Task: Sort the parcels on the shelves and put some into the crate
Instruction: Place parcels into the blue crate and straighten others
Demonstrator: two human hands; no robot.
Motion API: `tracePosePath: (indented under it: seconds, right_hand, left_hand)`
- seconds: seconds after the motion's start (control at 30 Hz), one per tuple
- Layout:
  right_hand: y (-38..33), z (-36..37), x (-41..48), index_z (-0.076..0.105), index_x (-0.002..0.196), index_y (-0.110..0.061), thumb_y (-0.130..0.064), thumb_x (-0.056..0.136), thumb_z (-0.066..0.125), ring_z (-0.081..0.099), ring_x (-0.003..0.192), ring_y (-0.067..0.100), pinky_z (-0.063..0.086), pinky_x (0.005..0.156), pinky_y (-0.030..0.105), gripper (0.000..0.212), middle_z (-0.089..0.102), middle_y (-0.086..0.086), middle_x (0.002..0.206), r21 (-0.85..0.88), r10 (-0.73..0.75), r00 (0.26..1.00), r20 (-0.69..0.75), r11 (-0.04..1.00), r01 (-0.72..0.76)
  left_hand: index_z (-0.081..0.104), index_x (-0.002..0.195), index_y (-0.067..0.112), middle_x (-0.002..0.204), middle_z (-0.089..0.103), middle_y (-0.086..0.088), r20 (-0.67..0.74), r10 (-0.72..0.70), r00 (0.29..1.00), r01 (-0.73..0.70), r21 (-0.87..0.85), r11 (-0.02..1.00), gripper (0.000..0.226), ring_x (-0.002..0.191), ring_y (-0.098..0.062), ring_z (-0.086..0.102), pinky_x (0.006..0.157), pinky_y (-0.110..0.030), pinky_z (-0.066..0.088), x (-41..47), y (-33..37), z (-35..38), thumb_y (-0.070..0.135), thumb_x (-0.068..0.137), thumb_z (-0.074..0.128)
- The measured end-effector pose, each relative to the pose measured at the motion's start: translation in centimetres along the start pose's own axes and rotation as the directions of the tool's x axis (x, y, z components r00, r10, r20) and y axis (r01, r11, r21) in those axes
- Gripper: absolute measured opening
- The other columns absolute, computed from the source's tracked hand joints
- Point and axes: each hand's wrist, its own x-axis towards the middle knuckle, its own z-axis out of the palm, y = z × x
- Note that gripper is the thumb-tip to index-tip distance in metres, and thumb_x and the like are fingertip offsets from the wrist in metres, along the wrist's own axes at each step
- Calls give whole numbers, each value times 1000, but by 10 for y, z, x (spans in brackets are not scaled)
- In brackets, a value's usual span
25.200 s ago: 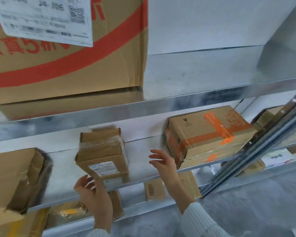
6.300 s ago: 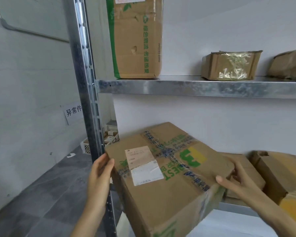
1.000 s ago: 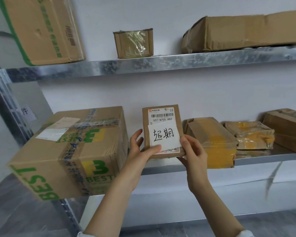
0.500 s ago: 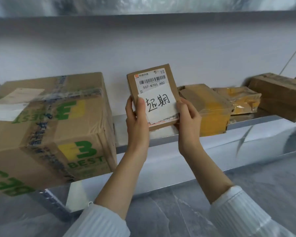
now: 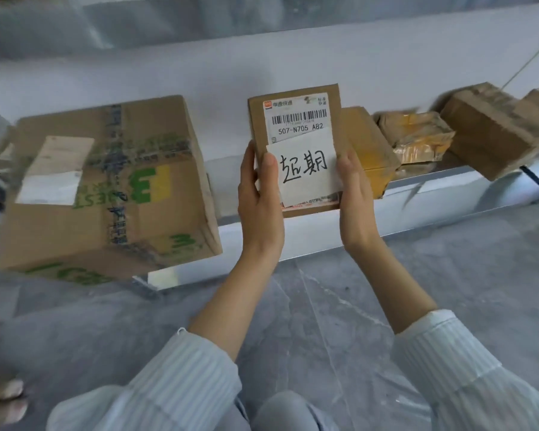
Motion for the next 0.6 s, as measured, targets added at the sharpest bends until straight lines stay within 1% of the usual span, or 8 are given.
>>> tracePosePath:
  seconds: [0.1, 0.2, 0.27, 0.37, 0.43, 0.47, 0.53, 0.6]
  right_hand:
    - [-31, -2, -21, 47, 138, -10, -35, 102, 34, 58, 118, 15, 50, 94, 28, 46, 61, 2, 130, -21, 12, 999, 42, 1000, -11]
    - [-72, -1, -41, 45, 141, -14, -37, 101, 36, 56, 121, 15, 49, 100, 33, 47, 59, 1, 133, 6, 60, 997, 55, 998, -60]
    - [-105, 3, -53, 45, 141, -14, -37, 100, 36, 58, 119, 16, 51, 97, 34, 48, 61, 2, 131, 22, 75, 995, 65, 997, -76]
    - [-154, 13, -67, 44, 142, -12, -33, 100, 37, 60, 116, 15, 52, 88, 26, 46, 63, 3, 128, 60, 74, 993, 97, 995, -80]
    - [-188, 17, -75, 43, 143, -14, -34, 99, 39, 60, 116, 12, 51, 86, 21, 49, 63, 2, 129, 96, 88, 990, 107, 990, -99]
    - [-206, 18, -79, 42, 144, -16, -35, 98, 40, 60, 116, 11, 52, 87, 23, 50, 63, 0, 129, 110, 90, 989, 114, 989, -102]
    - [-238, 19, -85, 41, 145, -20, -37, 98, 41, 60, 117, 13, 53, 91, 30, 50, 63, -2, 129, 132, 89, 986, 142, 985, -108]
    - [-267, 19, -91, 41, 145, -23, -40, 97, 42, 59, 118, 13, 52, 95, 37, 51, 62, -4, 130, 133, 81, 983, 163, 986, -103]
  left_hand:
    - [38, 143, 25, 130, 60, 3, -38, -40, 998, 40, -9, 999, 46, 112, -9, 62, 90, -31, 55, -27, 25, -5, 40, 100, 42]
    - [39, 143, 24, 127, 62, 6, -77, -64, 995, 62, -21, 998, 46, 109, -4, 62, 84, -22, 54, -56, 68, -9, 37, 99, 43]
    - [40, 143, 21, 128, 62, 5, -103, -49, 994, 48, -10, 999, 47, 109, -4, 62, 82, -19, 53, -72, 101, -13, 36, 99, 43]
    - [42, 142, 19, 129, 61, 4, -153, -17, 988, 15, -10, 1000, 44, 111, -6, 62, 84, -22, 53, -92, 152, -20, 33, 100, 42]
    - [44, 140, 20, 130, 61, 3, -184, -7, 983, 4, -18, 1000, 41, 111, -8, 62, 84, -22, 54, -106, 188, -22, 30, 100, 42]
    - [44, 140, 21, 129, 61, 3, -194, 2, 981, -6, -19, 1000, 41, 111, -8, 62, 81, -21, 54, -113, 206, -22, 30, 101, 41]
    - [44, 140, 24, 128, 62, 5, -208, 12, 978, -16, -16, 1000, 41, 109, -7, 63, 77, -19, 54, -127, 238, -21, 32, 100, 42]
    - [45, 139, 25, 126, 63, 5, -226, 26, 974, -30, -15, 999, 46, 107, -7, 64, 75, -19, 54, -141, 267, -22, 38, 96, 44]
